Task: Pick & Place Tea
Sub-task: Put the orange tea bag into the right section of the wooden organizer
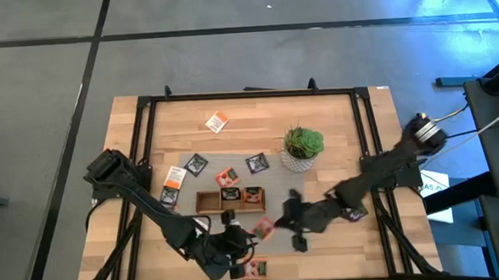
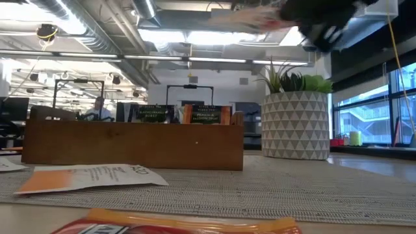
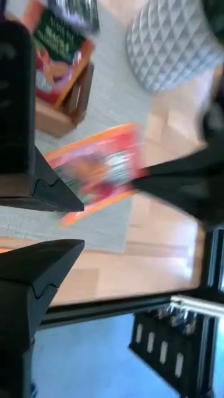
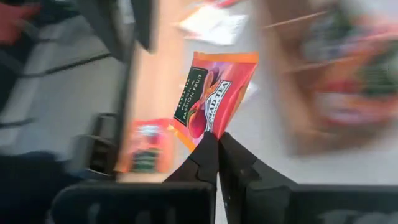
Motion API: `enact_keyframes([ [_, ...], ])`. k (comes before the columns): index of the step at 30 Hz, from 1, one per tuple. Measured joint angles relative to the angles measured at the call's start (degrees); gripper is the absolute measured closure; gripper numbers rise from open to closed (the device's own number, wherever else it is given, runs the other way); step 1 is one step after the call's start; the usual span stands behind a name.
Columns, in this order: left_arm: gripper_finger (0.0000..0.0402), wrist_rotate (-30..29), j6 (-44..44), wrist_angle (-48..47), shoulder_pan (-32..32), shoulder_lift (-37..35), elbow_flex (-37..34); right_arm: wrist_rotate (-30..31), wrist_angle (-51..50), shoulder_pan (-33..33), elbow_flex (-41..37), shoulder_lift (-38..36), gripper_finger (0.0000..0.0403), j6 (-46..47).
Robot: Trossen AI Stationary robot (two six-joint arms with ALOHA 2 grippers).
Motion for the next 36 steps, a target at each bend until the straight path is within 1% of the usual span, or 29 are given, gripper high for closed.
enact_keyframes([
  [2,0.0324,-2.58,-1.33,-0.74,-0.02,-0.22,0.0,9.25,-7.26,3.2,-0.02,-4.12,0.0396,1.93],
  [5,0.0324,-5.58,-2.35,-1.97,0.3,-0.41,-0.02,19.32,-13.65,8.53,-0.04,-8.78,0.0395,5.38],
  [7,0.0324,-6.15,-2.44,-1.89,1.04,-0.44,-0.02,24.78,-13.93,11.45,-0.04,-10.09,0.0395,5.97],
  [9,0.0324,-4.61,-2.68,-0.75,2.19,-0.44,-0.02,28.38,-12.55,13.44,-0.07,-10.34,0.0394,4.68],
  [11,0.0324,-1.13,-2.75,1.73,3.58,-0.44,-0.02,30.44,-9.77,14.48,-0.07,-9.8,0.0394,2.29],
  [14,0.0324,4.76,0.95,6.95,5.28,-0.44,-0.02,31.45,-4.61,14.89,-0.09,-8.11,0.0394,-3.26],
  [16,0.0324,7.0,3.79,10.62,5.94,-0.44,0.0,31.46,-0.39,14.87,-0.09,-7.0,0.0394,-7.07],
  [18,0.0324,7.36,5.87,12.67,6.26,-0.44,0.0,31.46,2.65,14.87,-0.09,-6.17,0.0394,-10.7],
  [20,0.0324,7.06,6.85,13.52,6.6,-0.44,0.0,31.98,4.54,14.87,-0.1,-6.06,0.0394,-13.08],
  [24,0.0324,5.47,7.04,13.35,6.63,-0.44,0.0,37.35,7.64,15.77,-0.09,-6.54,0.0394,-16.94],
  [27,0.0324,-0.4,9.48,14.04,5.99,-0.44,-0.02,42.32,11.44,16.49,-0.09,-6.61,0.0393,-21.55],
  [30,0.0324,-5.96,15.14,16.74,5.48,-0.73,-0.02,45.8,17.89,16.88,-0.07,-6.61,0.0393,-29.07],
  [31,0.0324,-7.01,17.22,17.93,5.4,-0.79,0.0,46.57,20.37,16.88,-0.07,-6.61,0.0393,-32.07],
  [32,0.0324,-8.05,19.24,19.52,5.4,-0.81,-0.01,46.77,23.27,16.88,-0.07,-6.61,0.0393,-35.37],
  [34,0.0324,-8.37,23.19,22.94,5.64,-0.81,-0.02,46.13,28.61,16.87,-0.07,-6.61,0.0393,-40.87],
  [36,0.0324,-6.34,25.45,26.05,5.91,-0.81,0.0,43.29,32.06,16.86,-0.07,-6.63,0.0393,-44.47],
])
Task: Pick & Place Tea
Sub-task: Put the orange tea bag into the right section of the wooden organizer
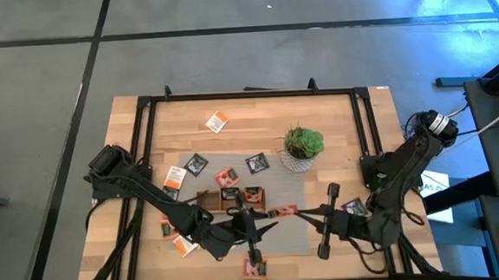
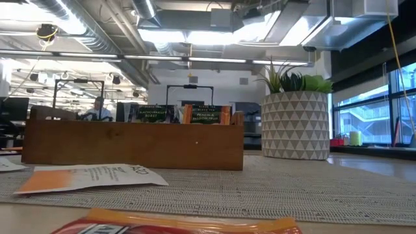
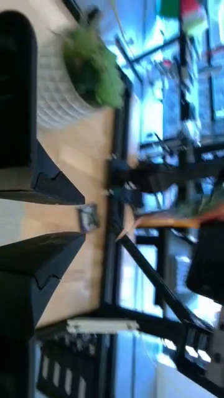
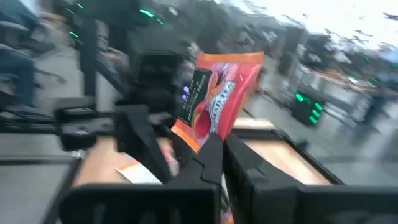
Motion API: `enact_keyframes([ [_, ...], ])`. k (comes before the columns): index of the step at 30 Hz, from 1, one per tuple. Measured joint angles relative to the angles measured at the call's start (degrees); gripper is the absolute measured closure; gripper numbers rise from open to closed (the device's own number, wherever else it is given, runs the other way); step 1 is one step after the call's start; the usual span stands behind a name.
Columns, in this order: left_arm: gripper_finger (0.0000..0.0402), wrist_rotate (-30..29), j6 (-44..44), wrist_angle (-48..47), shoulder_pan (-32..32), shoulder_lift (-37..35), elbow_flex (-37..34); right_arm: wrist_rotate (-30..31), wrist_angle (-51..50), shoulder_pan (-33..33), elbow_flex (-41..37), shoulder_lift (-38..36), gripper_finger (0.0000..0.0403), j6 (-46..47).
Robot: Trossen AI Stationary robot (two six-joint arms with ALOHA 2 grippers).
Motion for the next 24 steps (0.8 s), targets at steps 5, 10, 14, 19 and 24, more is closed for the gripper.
enact_keyframes([
  [5,0.0309,4.25,3.4,5.44,0.23,0.0,0.0,-3.9,4.9,0.02,0.0,0.02,0.0393,-5.18],
  [10,0.0255,6.41,6.43,10.99,0.23,0.0,-0.01,-5.5,9.86,0.02,0.02,0.02,0.0393,-9.59],
  [14,0.02,3.87,10.45,16.71,0.23,0.0,0.0,-8.04,15.22,0.02,0.02,0.02,0.0393,-13.97],
  [19,0.0163,4.08,16.52,25.75,0.27,0.0,0.0,-13.82,21.23,0.0,0.04,-0.02,0.0393,-19.05],
  [24,0.0156,11.15,18.79,28.51,0.67,0.0,0.0,-16.62,26.43,0.0,0.04,0.0,0.0393,-24.7],
])
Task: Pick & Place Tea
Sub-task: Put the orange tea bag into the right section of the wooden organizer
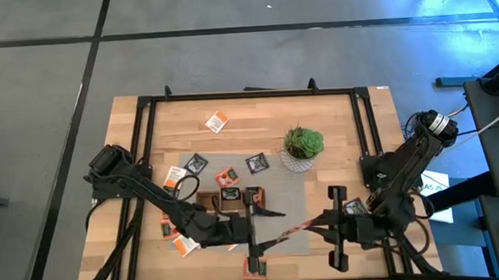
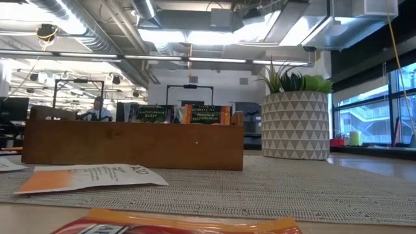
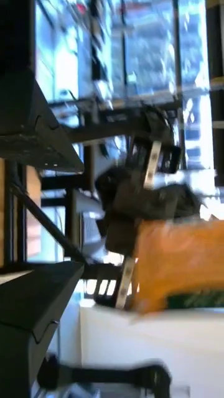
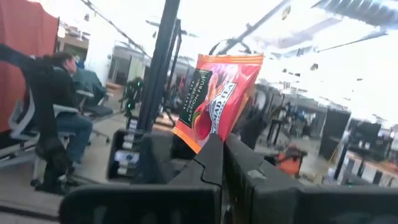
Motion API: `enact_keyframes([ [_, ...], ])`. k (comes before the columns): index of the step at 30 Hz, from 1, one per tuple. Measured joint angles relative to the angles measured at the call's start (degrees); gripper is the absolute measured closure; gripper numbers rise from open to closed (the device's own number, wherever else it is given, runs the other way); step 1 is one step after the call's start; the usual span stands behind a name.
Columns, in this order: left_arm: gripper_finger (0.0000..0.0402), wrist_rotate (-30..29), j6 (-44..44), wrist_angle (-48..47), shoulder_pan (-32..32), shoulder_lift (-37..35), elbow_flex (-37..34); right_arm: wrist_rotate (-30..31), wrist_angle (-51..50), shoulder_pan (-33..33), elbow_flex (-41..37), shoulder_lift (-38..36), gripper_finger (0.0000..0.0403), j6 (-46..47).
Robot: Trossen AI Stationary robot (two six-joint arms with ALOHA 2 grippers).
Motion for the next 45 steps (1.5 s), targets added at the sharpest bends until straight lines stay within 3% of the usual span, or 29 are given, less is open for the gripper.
enact_keyframes([
  [7,0.0162,1.57,5.0,7.03,-0.04,0.04,0.0,-5.19,3.01,-1.07,0.0,0.0,0.0393,-2.89],
  [13,0.0174,7.34,9.46,12.35,-0.04,0.02,0.0,-5.4,3.35,-3.44,0.0,0.0,0.0393,-2.79],
  [20,0.0195,7.57,10.48,12.44,-0.04,0.02,0.0,-5.42,3.39,-4.99,0.0,0.0,0.0393,-2.61],
  [28,0.0255,7.21,14.94,16.95,-0.1,0.02,0.0,-5.42,3.37,-5.01,0.0,0.0,0.0393,-2.53],
  [45,0.0393,6.46,18.31,17.04,-0.11,0.02,0.0,-5.41,2.02,-4.88,0.0,0.0,0.0392,-2.48],
])
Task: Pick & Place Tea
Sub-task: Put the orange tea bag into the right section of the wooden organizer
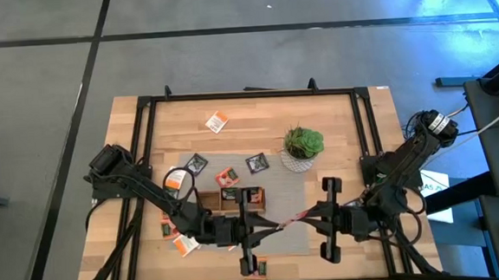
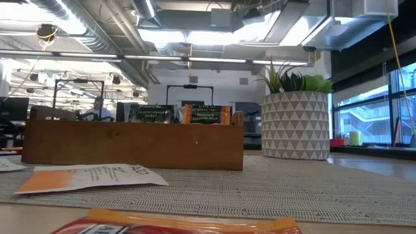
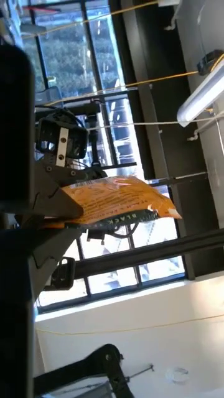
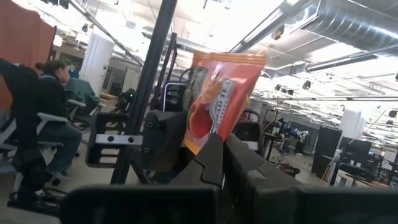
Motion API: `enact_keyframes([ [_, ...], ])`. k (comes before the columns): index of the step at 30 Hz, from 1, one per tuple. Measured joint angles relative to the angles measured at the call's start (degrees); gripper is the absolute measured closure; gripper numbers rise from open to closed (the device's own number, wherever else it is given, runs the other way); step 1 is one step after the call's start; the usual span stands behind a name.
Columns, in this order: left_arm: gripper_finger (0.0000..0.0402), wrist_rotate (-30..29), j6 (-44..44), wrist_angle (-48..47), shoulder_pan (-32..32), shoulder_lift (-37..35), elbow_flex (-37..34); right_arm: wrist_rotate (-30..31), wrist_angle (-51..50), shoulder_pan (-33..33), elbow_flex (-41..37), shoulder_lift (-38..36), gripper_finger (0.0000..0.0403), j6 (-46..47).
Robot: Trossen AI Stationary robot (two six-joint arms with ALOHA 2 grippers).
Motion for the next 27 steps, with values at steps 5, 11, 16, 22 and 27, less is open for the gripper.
enact_keyframes([
  [5,0.0396,-0.45,0.44,-0.29,-0.07,0.02,0.0,-1.64,-4.7,0.0,0.02,-0.04,0.0365,-0.17],
  [11,0.04,-7.22,0.79,-1.89,-0.44,0.02,0.0,5.32,-15.1,0.55,0.02,0.04,0.0279,3.81],
  [16,0.0398,-19.78,3.53,-4.99,-2.36,0.0,0.02,16.08,-30.44,2.29,0.0,0.02,0.0225,16.26],
  [22,0.0399,-29.8,-4.23,-23.63,-3.42,-2.62,0.0,10.74,-54.21,4.37,0.0,0.04,0.0208,42.49],
  [27,0.0399,-14.84,-29.27,-49.33,0.62,-7.52,0.0,2.22,-65.63,4.48,-0.02,0.04,0.0207,58.16],
])
